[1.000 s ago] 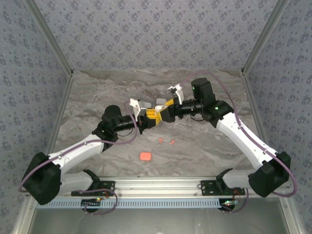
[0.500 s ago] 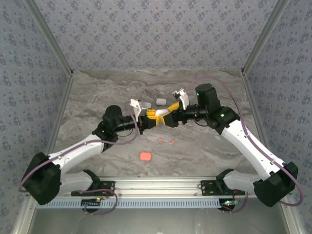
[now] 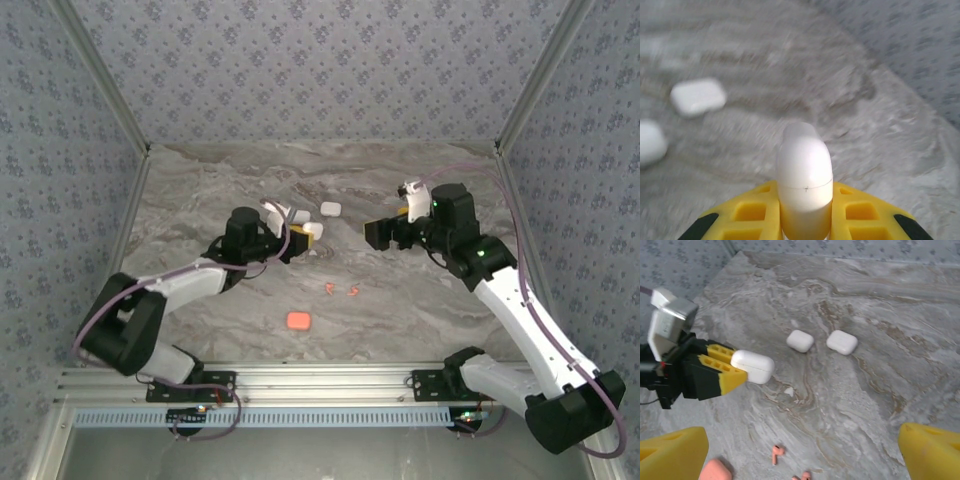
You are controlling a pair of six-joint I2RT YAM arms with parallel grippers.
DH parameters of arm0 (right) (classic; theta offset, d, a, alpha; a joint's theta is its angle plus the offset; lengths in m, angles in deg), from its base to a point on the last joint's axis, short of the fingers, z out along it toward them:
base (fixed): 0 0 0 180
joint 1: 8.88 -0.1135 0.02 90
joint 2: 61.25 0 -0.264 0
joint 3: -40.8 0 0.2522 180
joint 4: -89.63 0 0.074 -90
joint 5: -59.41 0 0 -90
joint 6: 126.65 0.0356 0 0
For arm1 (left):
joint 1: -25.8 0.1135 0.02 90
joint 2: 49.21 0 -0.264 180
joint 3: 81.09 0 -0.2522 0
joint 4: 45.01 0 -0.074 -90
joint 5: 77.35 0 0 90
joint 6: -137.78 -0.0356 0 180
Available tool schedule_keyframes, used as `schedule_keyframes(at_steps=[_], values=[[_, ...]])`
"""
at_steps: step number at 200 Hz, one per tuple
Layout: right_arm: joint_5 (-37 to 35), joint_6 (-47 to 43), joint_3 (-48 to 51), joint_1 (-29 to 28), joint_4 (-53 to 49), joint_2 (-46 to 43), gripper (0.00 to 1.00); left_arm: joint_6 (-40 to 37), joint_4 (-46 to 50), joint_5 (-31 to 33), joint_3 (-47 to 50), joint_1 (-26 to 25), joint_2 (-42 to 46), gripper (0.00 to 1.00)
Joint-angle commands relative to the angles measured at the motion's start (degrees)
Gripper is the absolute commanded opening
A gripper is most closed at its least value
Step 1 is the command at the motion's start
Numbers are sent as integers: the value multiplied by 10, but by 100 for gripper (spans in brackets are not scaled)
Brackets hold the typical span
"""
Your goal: Insert wireless bluetooth earbuds into charging case
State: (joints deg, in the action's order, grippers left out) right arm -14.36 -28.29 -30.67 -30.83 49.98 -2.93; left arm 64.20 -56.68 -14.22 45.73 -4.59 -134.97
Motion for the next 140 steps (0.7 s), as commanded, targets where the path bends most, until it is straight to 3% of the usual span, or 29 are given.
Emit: schedule_keyframes(at_steps=[1, 61, 140], values=[[4, 31, 22, 17, 20, -21, 100, 37, 44, 39, -44, 3, -43, 0], [58, 99, 77, 65, 68, -47, 100, 109, 57, 38, -86, 37, -143, 1], [88, 97, 83, 83, 59, -38, 100, 130, 82, 25, -100, 57, -189, 46]])
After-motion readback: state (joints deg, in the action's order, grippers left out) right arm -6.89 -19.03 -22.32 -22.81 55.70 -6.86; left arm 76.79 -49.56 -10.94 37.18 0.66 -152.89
